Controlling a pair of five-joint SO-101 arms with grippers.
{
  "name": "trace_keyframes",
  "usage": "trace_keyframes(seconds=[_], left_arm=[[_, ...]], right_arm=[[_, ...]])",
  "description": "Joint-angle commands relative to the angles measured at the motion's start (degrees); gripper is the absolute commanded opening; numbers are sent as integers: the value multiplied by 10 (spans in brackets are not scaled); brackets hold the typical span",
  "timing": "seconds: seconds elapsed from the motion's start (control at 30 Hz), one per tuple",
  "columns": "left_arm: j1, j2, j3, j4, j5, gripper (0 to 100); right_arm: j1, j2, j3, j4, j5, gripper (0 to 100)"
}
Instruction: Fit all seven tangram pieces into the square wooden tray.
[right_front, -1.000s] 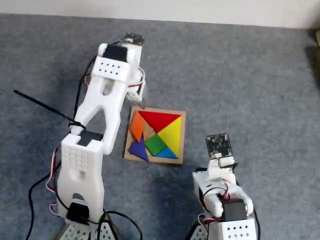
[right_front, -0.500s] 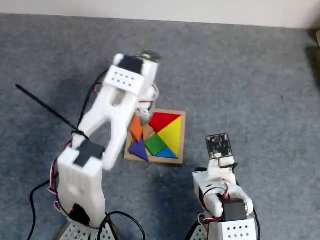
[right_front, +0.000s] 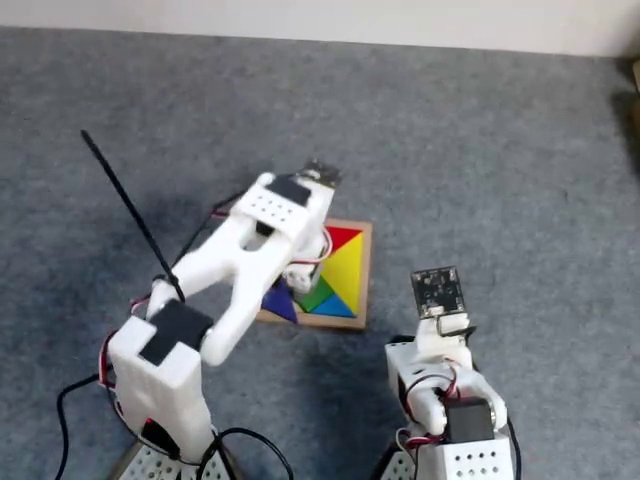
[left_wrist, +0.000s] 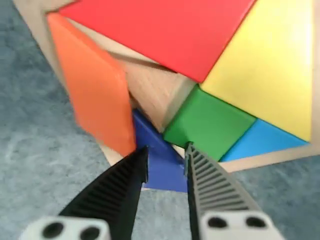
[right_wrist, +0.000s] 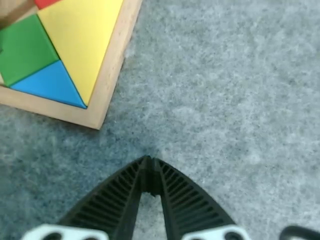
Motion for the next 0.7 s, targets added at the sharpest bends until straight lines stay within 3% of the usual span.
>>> trace_keyframes(seconds=[0.0,0.43,0.67], left_arm=[[7,-33,47,-27,-22,130],[-63,-40,125,9,-38,126],[-58,-167,143,20,-38,130]], right_arm=[[7,-7,65,4,-2,5],[7,-7,65,4,-2,5],[7,-7,65,4,-2,5]])
